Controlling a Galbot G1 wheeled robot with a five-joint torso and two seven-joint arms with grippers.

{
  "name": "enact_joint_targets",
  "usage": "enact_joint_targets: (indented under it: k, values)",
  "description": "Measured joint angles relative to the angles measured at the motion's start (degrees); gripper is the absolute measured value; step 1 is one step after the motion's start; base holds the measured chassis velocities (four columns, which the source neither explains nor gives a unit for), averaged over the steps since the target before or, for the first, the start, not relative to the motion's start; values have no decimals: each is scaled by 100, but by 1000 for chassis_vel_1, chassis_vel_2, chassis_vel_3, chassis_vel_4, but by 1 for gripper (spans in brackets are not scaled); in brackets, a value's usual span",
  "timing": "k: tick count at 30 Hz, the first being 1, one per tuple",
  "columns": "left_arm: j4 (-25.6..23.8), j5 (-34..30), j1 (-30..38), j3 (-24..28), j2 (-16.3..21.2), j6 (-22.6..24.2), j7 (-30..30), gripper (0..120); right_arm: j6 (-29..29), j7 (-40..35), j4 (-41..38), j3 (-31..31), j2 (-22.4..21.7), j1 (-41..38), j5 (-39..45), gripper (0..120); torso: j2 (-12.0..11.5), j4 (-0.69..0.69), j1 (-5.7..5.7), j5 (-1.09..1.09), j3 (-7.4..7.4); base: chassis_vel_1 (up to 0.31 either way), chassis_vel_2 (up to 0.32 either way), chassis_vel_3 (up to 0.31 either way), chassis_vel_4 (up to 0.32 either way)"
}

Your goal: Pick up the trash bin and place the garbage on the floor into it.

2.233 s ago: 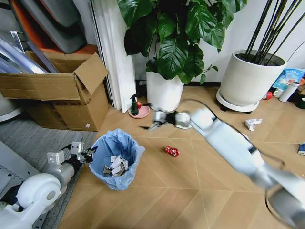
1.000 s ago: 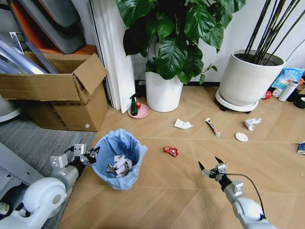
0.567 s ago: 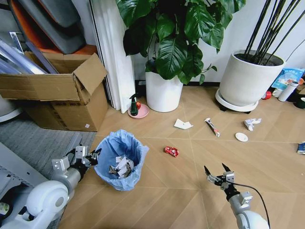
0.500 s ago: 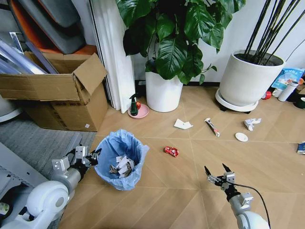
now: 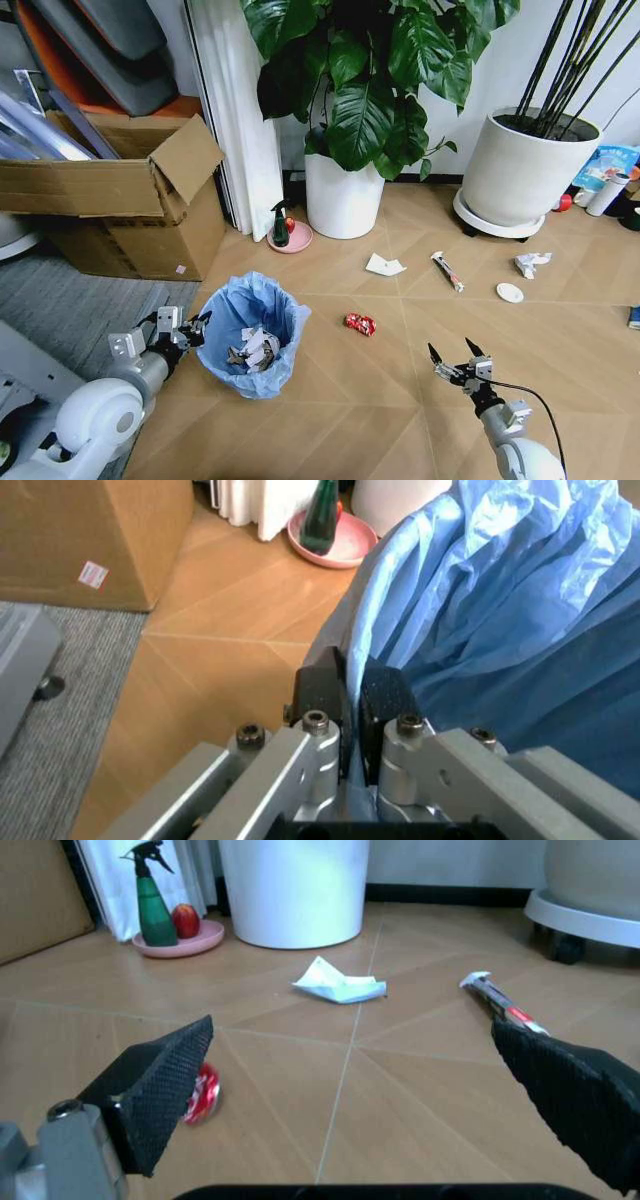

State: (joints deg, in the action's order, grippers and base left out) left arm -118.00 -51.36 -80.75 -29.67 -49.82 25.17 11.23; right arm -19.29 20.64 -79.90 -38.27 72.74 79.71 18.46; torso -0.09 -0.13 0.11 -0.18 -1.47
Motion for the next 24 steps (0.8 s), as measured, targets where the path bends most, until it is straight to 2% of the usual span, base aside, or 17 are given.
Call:
enact_joint_targets:
  k: [8,17,21,24]
  values:
    - [56,-6,67,32,3,-7,-4,0,-115,2,69,41,-22,-46,-92,100,0,0,1,1,-1,-127,143,116,-123]
    - [91,-16,80,41,25,-8,-10,0,-179,175,184,181,-123,-140,-179,100,0,-1,-1,1,2,3,4,-5,-9]
    - [99,-17,83,62,113,-9,-20,0,21,785,614,664,-542,-604,-541,100,0,0,-1,3,1,0,0,0,0]
    - [129,-18,126,109,155,-8,-23,0,27,977,885,848,-707,-937,-812,100,0,0,-1,1,1,0,0,0,0]
